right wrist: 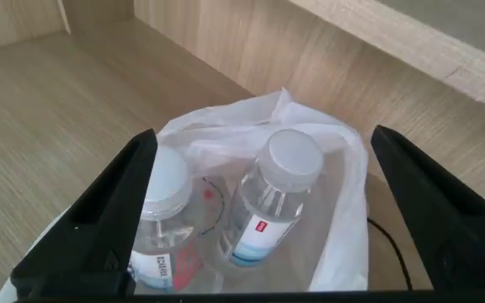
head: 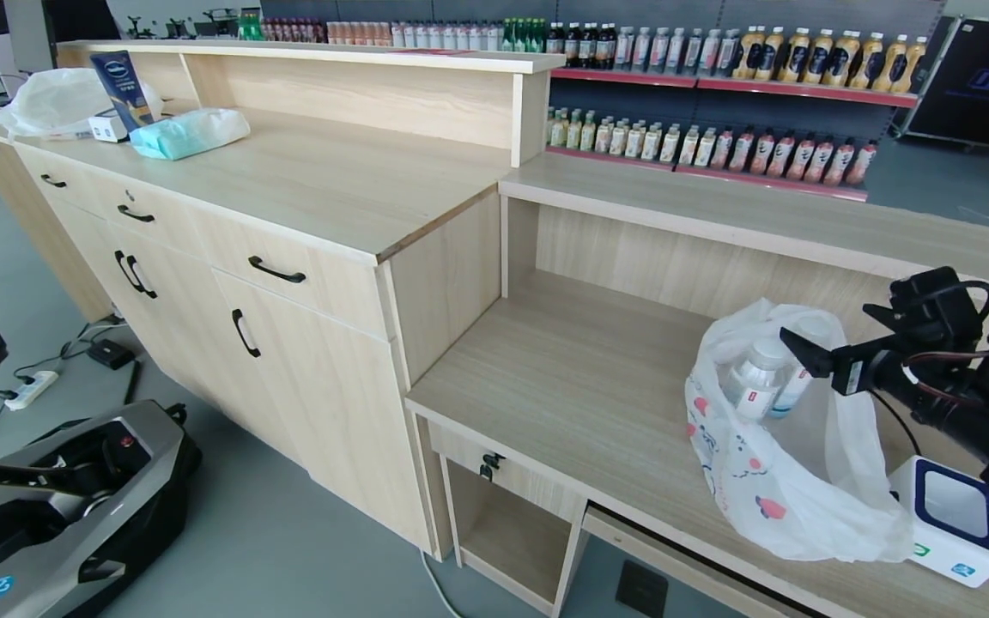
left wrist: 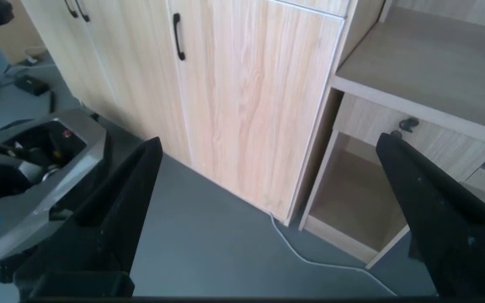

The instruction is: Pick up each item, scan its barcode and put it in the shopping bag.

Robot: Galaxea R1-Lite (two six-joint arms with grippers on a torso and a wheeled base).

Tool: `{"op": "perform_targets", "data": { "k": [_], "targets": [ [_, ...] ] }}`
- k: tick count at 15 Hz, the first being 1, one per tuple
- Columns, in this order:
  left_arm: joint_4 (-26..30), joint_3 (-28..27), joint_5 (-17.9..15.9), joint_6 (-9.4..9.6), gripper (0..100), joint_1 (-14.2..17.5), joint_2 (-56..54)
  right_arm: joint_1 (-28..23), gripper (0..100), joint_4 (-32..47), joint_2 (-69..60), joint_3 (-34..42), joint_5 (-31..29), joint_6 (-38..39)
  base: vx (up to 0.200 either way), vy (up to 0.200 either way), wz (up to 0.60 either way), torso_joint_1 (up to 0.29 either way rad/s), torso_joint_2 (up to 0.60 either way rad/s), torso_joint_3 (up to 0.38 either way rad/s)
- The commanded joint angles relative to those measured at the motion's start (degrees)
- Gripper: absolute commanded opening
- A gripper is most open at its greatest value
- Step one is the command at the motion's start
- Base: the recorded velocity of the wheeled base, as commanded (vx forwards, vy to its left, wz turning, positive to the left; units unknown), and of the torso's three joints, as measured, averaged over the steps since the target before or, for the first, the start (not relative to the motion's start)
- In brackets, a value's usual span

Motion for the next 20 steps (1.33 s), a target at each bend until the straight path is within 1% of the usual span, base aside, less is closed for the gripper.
{"op": "perform_targets", "data": {
  "k": [1, 3, 6, 8, 9, 10, 11, 12, 13, 14, 15, 16, 18, 20],
  "targets": [
    [0.0, 0.0, 0.02, -0.02, 100, -0.01, 0.02, -2.18, 100, 0.21, -8.83, 0.03, 0.25, -2.35, 0.0, 0.0, 0.0, 0.0, 0.0, 0.0],
    [0.0, 0.0, 0.02, -0.02, 100, -0.01, 0.02, -4.56, 100, 0.73, -12.87, 0.3, 1.75, -4.02, 0.0, 0.0, -0.6, 0.002, 0.0, 0.002],
    [0.0, 0.0, 0.02, -0.02, 100, -0.01, 0.02, -8.69, 100, 5.39, -18.84, -0.14, 1.83, -4.28, 0.0, 0.0, -0.6, 0.002, 0.0, 0.005],
    [0.0, 0.0, 0.02, -0.02, 100, -0.01, 0.02, -14.84, 100, 9.61, -21.83, -1.02, 1.83, -4.37, 0.0, 0.0, -0.6, -0.002, 0.0, 0.002],
    [0.0, 0.0, 0.02, -0.02, 100, -0.01, 0.02, -19.15, 100, 12.25, -23.06, -1.9, 1.92, -4.28, 0.0, 0.0, -0.6, -0.002, 0.0, 0.002],
    [0.0, 0.0, 0.02, -0.02, 100, -0.01, 0.02, -23.19, 100, 15.67, -23.77, -2.61, 1.92, -4.28, 0.0, 0.0, -0.6, 0.002, 0.0, 0.002],
    [0.0, 0.0, 0.02, -0.02, 100, -0.01, 0.02, -25.91, 100, 18.75, -23.77, -3.13, 1.83, -4.37, 0.0, 0.0, -0.6, 0.002, 0.0, 0.002],
    [0.0, 0.0, 0.02, -0.02, 100, -0.01, 0.02, -30.75, 100, 26.84, -22.89, -5.15, 1.4, -4.81, 0.0, 0.0, -0.6, 0.002, 0.0, -0.002],
    [0.0, 0.0, 0.02, -0.02, 100, -0.01, 0.02, -33.39, 100, 32.46, -20.95, -6.47, 1.22, -4.98, 0.0, 0.0, -0.6, 0.002, 0.0, 0.007],
    [0.0, 0.0, 0.02, -0.02, 100, -0.01, 0.02, -35.93, 100, 35.71, -18.41, -7.09, 1.66, -4.81, 0.0, 0.0, 0.0, 0.0, 0.0, 0.0],
    [0.0, 0.0, 0.02, -0.02, 100, -0.01, 0.02, -37.87, 100, 36.77, -15.51, -7.0, 1.92, -5.07, 0.0, 0.0, 0.0, 0.0, 0.0, 0.0],
    [0.0, 0.0, 0.02, -0.02, 100, -0.01, 0.02, -38.31, 100, 36.77, -14.19, -7.35, 2.27, -5.34, 0.0, 0.0, 0.0, 0.0, 0.0, 0.0],
    [0.0, 0.0, 0.02, -0.02, 100, -0.01, 0.02, -39.54, 100, 36.68, -5.57, -13.33, 8.25, -6.48, 0.0, 0.0, 0.0, 0.0, 0.0, 0.0],
    [0.0, 0.0, 0.02, -0.02, 100, -0.01, 0.02, -39.63, 100, 37.47, -0.83, -17.81, 10.01, -9.2, 0.0, 0.0, 0.0, 0.0, 0.0, 0.0]
  ]
}}
